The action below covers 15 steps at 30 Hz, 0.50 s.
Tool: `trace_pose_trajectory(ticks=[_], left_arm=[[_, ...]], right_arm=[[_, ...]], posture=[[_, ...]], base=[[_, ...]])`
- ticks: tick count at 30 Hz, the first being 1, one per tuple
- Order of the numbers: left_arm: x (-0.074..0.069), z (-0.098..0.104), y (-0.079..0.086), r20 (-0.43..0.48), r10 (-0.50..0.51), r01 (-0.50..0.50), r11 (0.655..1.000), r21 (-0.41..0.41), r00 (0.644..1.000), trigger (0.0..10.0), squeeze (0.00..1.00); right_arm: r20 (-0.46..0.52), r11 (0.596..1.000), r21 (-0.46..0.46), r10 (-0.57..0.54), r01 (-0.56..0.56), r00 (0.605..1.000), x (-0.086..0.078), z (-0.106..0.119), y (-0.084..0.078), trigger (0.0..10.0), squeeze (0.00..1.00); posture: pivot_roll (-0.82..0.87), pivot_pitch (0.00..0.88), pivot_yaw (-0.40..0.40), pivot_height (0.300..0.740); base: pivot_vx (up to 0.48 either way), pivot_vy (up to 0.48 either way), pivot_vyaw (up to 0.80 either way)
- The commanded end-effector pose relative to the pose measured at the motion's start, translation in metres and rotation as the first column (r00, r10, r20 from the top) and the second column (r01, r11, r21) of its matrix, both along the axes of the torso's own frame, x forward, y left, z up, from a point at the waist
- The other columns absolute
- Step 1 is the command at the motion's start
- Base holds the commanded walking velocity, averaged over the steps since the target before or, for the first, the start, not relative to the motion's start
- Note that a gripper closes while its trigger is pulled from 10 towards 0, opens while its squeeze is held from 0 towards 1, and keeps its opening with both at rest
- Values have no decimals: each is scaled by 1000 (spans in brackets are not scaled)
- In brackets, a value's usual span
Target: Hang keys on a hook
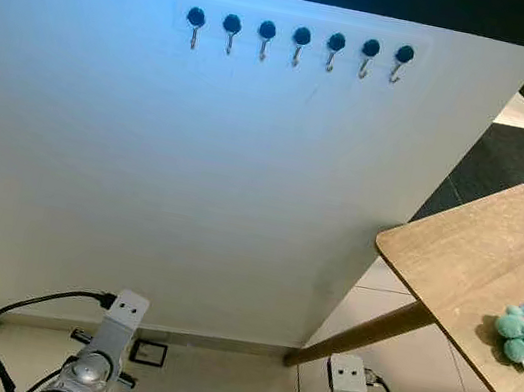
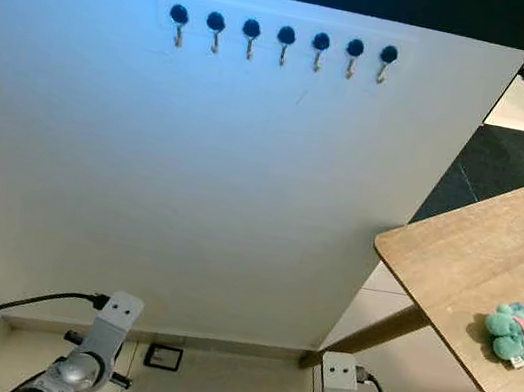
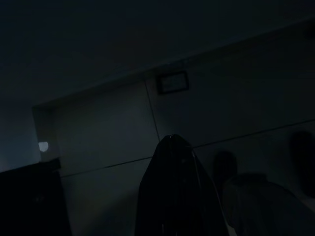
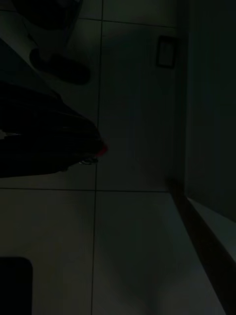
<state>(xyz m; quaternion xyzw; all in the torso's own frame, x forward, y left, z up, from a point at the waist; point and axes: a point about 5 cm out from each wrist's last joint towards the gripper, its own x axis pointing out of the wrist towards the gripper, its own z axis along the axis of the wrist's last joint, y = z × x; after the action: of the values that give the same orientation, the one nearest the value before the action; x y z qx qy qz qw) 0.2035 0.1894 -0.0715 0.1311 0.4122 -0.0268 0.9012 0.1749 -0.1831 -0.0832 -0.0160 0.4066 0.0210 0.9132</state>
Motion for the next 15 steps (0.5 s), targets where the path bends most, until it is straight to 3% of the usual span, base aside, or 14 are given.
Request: trace_pose_trajectory(ticks=[1, 15], left_arm=[[-2, -1, 6, -12, -4, 4, 1000, 17, 1000, 10000, 0], [-1, -1, 2, -16, -14, 15, 1000, 18, 1000, 10000, 0]], right_arm=[[5, 1000, -1, -11, 11, 1000, 1, 1, -2, 10000, 0], [36, 1000, -11, -17, 17, 999, 8, 5, -5, 10000, 0]], posture=[[78, 0, -44, 740], [65, 0, -39, 740]], base=[[0, 0, 0], [0, 0, 0]])
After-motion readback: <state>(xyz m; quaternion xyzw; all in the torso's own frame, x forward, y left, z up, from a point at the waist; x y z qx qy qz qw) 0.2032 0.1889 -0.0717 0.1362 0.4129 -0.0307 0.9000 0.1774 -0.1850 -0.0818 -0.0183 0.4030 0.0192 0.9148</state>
